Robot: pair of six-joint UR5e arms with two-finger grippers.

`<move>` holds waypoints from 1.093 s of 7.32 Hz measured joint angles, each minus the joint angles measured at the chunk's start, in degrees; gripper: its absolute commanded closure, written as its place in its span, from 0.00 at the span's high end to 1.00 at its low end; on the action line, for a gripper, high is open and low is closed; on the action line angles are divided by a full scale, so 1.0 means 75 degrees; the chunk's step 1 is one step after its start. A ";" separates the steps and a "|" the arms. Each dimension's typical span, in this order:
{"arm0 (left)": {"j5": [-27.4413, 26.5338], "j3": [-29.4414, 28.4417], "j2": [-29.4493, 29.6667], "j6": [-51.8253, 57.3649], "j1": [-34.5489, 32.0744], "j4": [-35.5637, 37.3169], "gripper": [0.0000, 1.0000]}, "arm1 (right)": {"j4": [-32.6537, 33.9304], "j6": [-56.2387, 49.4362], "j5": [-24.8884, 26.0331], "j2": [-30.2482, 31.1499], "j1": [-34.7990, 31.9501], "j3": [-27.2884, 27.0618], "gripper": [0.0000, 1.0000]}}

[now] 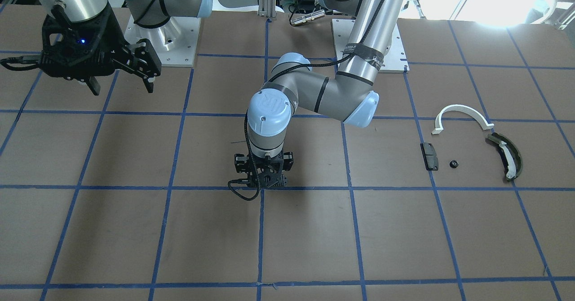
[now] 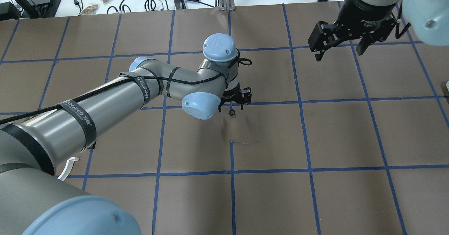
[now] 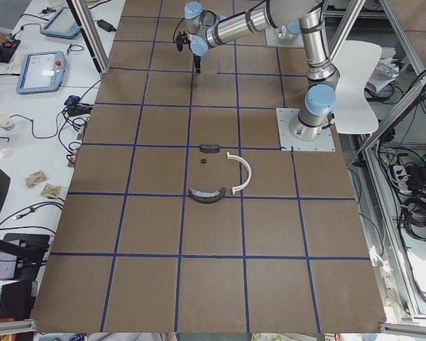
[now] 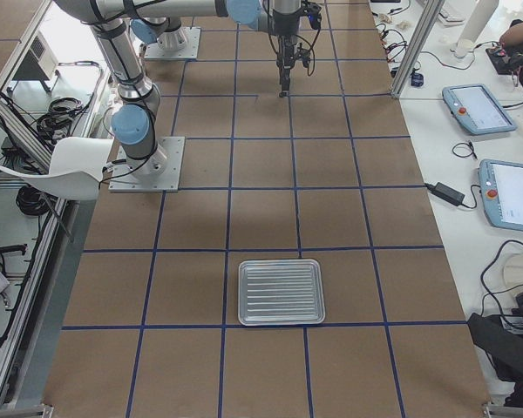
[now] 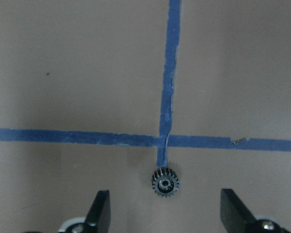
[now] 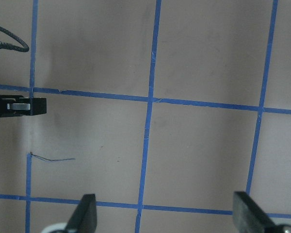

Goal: Place bearing gear from tray to pile

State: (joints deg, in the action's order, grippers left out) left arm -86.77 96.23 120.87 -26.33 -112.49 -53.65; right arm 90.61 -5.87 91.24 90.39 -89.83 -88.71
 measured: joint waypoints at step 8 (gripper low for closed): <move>-0.0080 0.0037 0.0232 -0.0480 -0.0120 0.0102 0.00 | -0.0011 -0.0006 0.0024 -0.0039 0.0037 -0.0008 1.00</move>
State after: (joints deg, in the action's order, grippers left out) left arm -87.37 96.51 122.61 -29.93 -113.39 -52.88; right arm 90.53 -5.91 91.42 90.10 -89.56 -88.77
